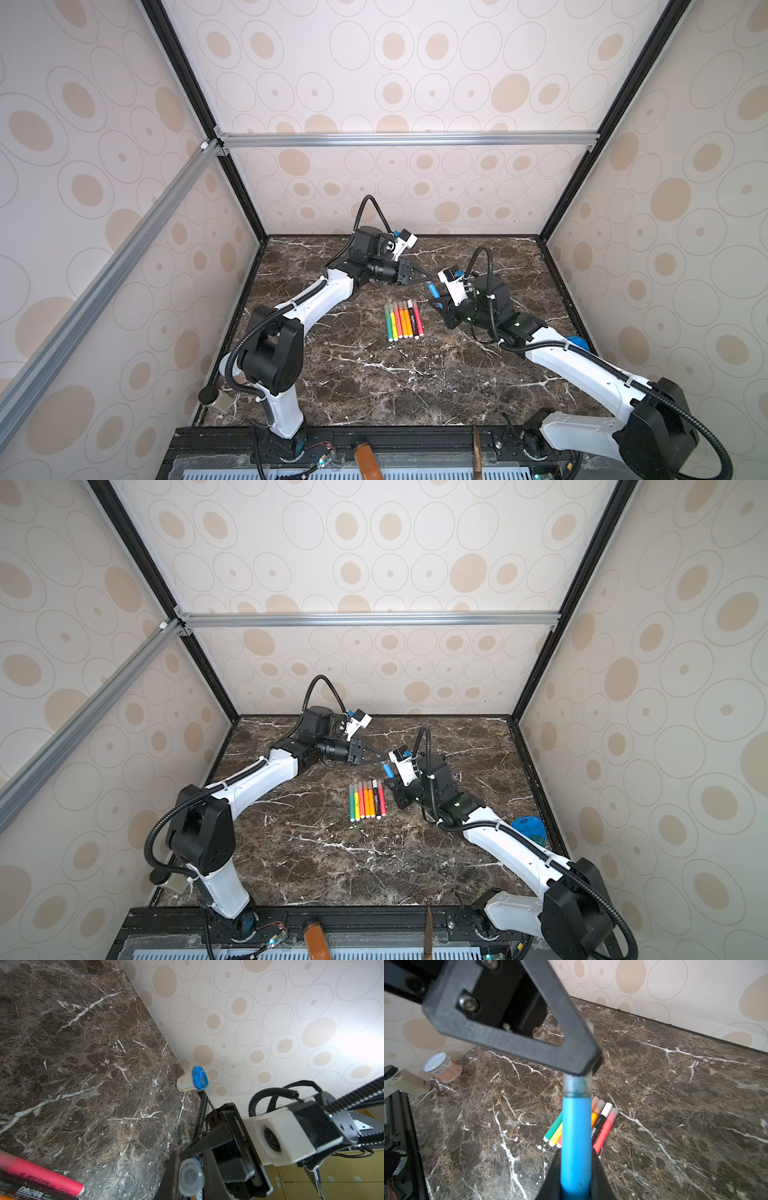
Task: Remove pen caps from pens
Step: Open the pen cap on the pen, then place the pen cap at the top-left of the table.
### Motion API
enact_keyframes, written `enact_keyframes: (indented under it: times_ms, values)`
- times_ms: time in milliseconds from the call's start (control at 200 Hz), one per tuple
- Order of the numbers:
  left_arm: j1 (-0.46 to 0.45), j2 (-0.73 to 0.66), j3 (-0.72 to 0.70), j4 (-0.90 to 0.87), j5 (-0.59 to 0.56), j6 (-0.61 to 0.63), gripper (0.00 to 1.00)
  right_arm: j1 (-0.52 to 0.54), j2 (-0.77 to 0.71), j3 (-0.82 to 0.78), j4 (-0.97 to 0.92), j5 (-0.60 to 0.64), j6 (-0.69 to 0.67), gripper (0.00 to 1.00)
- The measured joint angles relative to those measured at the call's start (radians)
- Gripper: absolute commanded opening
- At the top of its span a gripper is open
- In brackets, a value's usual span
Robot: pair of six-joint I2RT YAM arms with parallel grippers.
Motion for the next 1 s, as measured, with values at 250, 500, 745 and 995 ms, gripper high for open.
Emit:
enact_keyframes:
  times_ms: [250, 500, 745, 995]
  values:
    - [0.207, 0.152, 0.334, -0.030, -0.254, 0.047, 0.00, 0.113, 0.022, -0.065, -0.231, -0.026, -0.018, 0.00]
    - [0.285, 0.200, 0.505, -0.090, -0.368, 0.110, 0.00, 0.122, -0.010, -0.075, -0.312, 0.015, -0.010, 0.00]
    - [0.269, 0.129, 0.222, -0.113, -0.440, 0.159, 0.00, 0.014, 0.104, 0.030, -0.373, 0.125, 0.051, 0.00]
    - [0.301, 0.152, 0.025, -0.179, -0.565, 0.203, 0.00, -0.100, 0.326, 0.156, -0.412, 0.212, 0.100, 0.00]
